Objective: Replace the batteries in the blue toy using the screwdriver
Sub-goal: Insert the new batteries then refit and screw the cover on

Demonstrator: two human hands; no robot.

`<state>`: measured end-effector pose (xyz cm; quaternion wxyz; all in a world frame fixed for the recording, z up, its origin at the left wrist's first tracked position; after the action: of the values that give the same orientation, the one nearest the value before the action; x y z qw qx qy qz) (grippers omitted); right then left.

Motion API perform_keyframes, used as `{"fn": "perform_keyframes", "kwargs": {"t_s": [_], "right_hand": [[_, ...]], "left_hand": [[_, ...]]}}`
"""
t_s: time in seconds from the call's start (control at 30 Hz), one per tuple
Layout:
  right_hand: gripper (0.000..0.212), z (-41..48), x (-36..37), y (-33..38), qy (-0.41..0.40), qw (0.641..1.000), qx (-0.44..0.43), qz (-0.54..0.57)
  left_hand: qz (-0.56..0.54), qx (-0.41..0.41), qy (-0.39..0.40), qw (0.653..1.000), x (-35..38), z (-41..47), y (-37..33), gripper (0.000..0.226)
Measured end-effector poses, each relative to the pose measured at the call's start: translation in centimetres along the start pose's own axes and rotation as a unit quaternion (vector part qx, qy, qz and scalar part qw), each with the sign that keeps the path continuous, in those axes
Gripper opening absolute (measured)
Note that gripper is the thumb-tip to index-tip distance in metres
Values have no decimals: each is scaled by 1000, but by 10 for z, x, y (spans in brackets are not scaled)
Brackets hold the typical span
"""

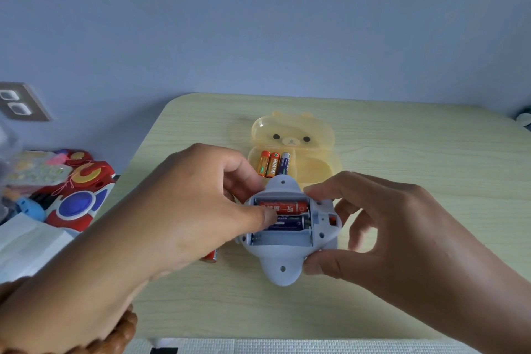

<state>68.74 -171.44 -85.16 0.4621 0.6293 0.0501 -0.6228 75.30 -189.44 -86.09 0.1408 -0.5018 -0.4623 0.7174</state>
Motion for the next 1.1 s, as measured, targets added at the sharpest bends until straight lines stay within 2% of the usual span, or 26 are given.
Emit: {"fn": "perform_keyframes", "kwargs": {"t_s": [0.07, 0.13, 0.2, 0.23, 0.33, 0.43, 0.53, 0.63, 0.73, 0.8, 0.87, 0.97, 1.1], "right_hand": [[60, -1, -1, 0, 3, 1000, 2, 4], [59, -2, 0, 0, 6, 1000, 5, 11], [58, -2, -1, -1, 7, 1000, 8, 16], [58, -3, -1, -2, 8, 1000, 10, 18], [58, -3, -1, -3, 13, 999, 17, 25], [59, -3, -1, -1, 13, 1000, 16, 22], [58, -3, -1, -2, 13, 999, 16, 24], [58, -4, -2, -3, 18, 999, 19, 28], [57, -3, -2, -4, 18, 999, 20, 30], [57, -3, -2, -4, 17, 999, 20, 30], [58, -3, -2, -4, 18, 999, 22, 33], [59, -3, -2, -5, 18, 999, 21, 33], [60, -2, -3, -5, 11, 999, 18, 37]], "left_hand": [[-11, 11, 4, 1000, -3, -2, 1, 33], [-3, 26, -1, 1000, -14, -5, 4, 56], [78, 69, -2, 995, -27, -9, 10, 78], [145, 99, 3, 984, -31, -12, 12, 83], [280, 124, 37, 951, -29, -18, 18, 81], [291, 130, 53, 946, -19, -18, 23, 74], [284, 124, 29, 950, -18, -16, 20, 56], [240, 127, -27, 962, -23, -12, 22, 47], [137, 156, -135, 969, -32, -8, 21, 51], [62, 178, -164, 968, -32, -8, 14, 38], [-21, 196, -159, 967, -28, -8, 4, 26], [-120, 209, -112, 964, -18, -13, -12, 33], [-135, 266, -70, 952, -5, -23, -32, 24]]}}
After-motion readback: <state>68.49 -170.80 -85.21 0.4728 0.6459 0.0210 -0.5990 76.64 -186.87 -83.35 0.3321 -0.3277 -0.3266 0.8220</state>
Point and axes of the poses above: each hand's wrist, its own z-axis towards the middle knuckle, its own x-axis out of the palm, y = z × x, the point moved 6 cm from there along z, towards the middle knuckle, and after that the axes turned 14 degrees about -y, right-handed, at the moved point
